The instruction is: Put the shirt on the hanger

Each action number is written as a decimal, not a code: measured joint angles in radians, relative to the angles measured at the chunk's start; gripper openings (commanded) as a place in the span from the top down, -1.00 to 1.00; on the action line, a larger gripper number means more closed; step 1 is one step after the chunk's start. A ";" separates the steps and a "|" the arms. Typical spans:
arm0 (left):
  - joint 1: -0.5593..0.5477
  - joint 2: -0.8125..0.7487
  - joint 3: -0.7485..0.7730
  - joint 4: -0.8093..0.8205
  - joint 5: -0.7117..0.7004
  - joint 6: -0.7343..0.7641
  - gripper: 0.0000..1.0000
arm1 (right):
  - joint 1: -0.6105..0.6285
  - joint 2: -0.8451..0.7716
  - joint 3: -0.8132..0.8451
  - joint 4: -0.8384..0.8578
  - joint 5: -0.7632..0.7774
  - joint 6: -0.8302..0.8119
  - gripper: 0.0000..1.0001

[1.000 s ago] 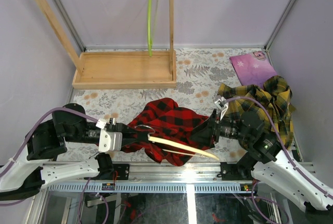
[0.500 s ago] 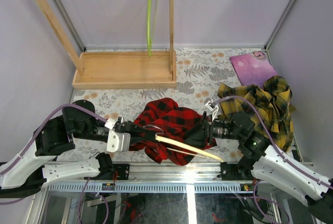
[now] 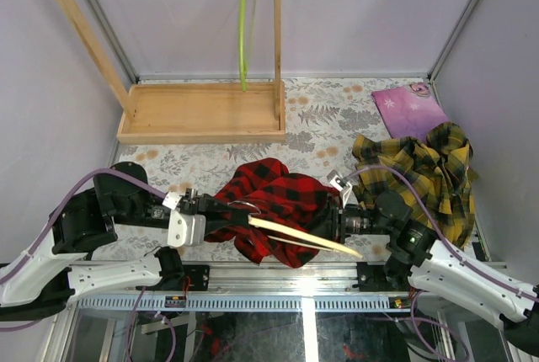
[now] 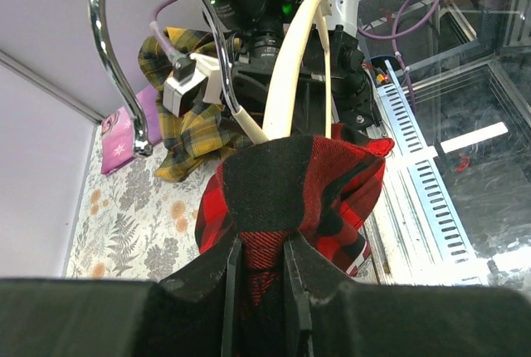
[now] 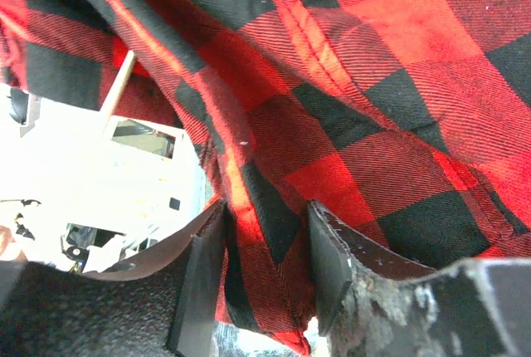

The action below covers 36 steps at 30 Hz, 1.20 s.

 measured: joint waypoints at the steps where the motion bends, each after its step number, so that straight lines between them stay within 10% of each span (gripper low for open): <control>1: 0.000 -0.002 0.000 0.000 -0.001 0.000 1.00 | 0.000 -0.018 0.000 -0.005 0.003 0.000 0.08; 22: 0.000 -0.027 -0.011 -0.001 -0.012 -0.002 1.00 | 0.003 -0.078 0.054 -0.110 0.056 -0.034 0.99; 36: 0.000 -0.025 -0.011 -0.002 -0.025 -0.008 1.00 | 0.005 0.125 0.542 -0.596 0.501 -0.494 1.00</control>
